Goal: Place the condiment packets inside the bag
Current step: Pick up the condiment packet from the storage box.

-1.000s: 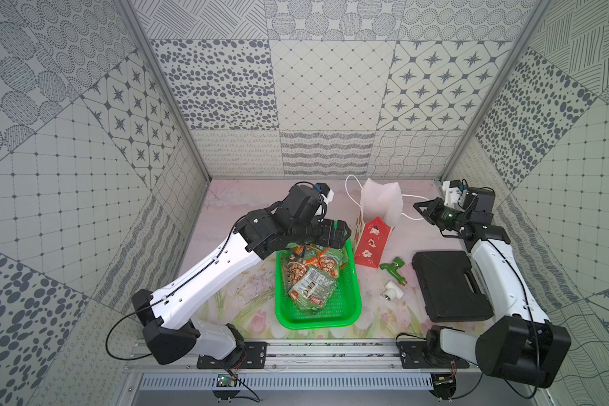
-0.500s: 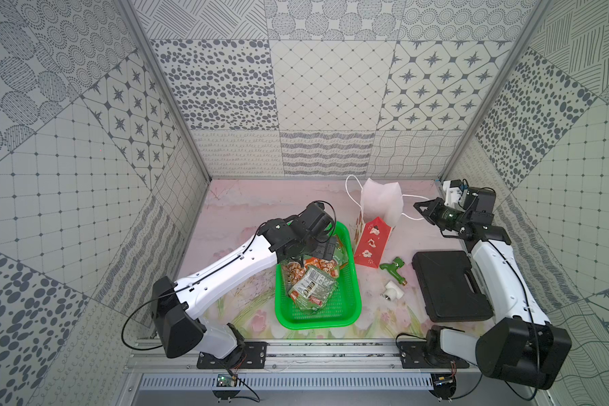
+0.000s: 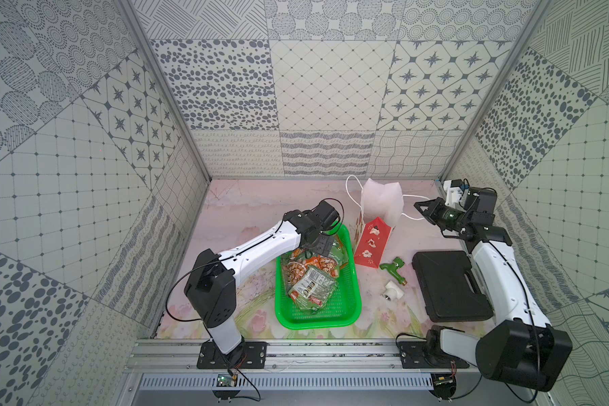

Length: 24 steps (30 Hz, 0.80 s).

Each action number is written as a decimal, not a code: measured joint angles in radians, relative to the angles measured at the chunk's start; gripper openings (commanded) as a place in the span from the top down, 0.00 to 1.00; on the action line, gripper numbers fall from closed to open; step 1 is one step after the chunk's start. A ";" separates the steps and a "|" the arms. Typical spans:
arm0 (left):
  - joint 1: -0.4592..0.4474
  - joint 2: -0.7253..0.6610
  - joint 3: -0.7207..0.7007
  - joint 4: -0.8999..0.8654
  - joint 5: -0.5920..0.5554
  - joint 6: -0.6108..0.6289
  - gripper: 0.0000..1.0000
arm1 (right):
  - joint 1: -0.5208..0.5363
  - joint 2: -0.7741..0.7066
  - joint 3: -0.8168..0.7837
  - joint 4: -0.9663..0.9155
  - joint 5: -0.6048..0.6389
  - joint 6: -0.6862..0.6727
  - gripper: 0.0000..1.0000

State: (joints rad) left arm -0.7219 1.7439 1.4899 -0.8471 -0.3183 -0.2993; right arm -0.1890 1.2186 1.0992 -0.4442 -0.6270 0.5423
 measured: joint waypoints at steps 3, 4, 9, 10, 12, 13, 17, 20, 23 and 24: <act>0.026 0.041 0.021 0.000 0.002 0.020 0.23 | 0.000 0.000 0.000 0.000 0.000 0.000 1.00; 0.033 0.053 0.028 0.002 0.002 0.032 0.27 | 0.000 0.000 0.000 0.000 0.000 0.000 1.00; 0.056 0.100 0.053 0.005 0.003 0.060 0.61 | 0.000 0.000 0.000 0.000 0.000 0.000 1.00; 0.058 0.108 0.059 0.003 0.002 0.069 0.73 | 0.000 0.000 0.000 0.000 0.000 0.000 1.00; 0.063 0.119 0.071 0.002 0.002 0.076 0.93 | 0.000 0.000 0.000 0.000 0.000 0.000 1.00; 0.064 0.121 0.074 0.002 0.002 0.079 0.99 | 0.000 0.000 0.000 0.000 0.000 0.000 1.00; 0.065 0.119 0.094 -0.010 0.003 0.081 1.00 | 0.000 0.000 0.000 0.000 0.000 0.000 1.00; 0.065 0.093 0.105 -0.029 0.016 0.077 1.00 | 0.000 0.000 0.000 0.000 0.000 0.000 1.00; 0.065 0.024 0.109 -0.045 0.043 0.058 1.00 | 0.000 0.000 0.000 0.000 -0.001 0.000 1.00; 0.065 -0.008 0.113 -0.051 0.056 0.048 1.00 | 0.000 0.000 0.000 0.000 -0.001 0.000 1.00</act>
State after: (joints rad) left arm -0.6567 1.7355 1.6032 -0.8986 -0.2619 -0.2508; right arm -0.1890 1.2186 1.0992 -0.4446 -0.6277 0.5426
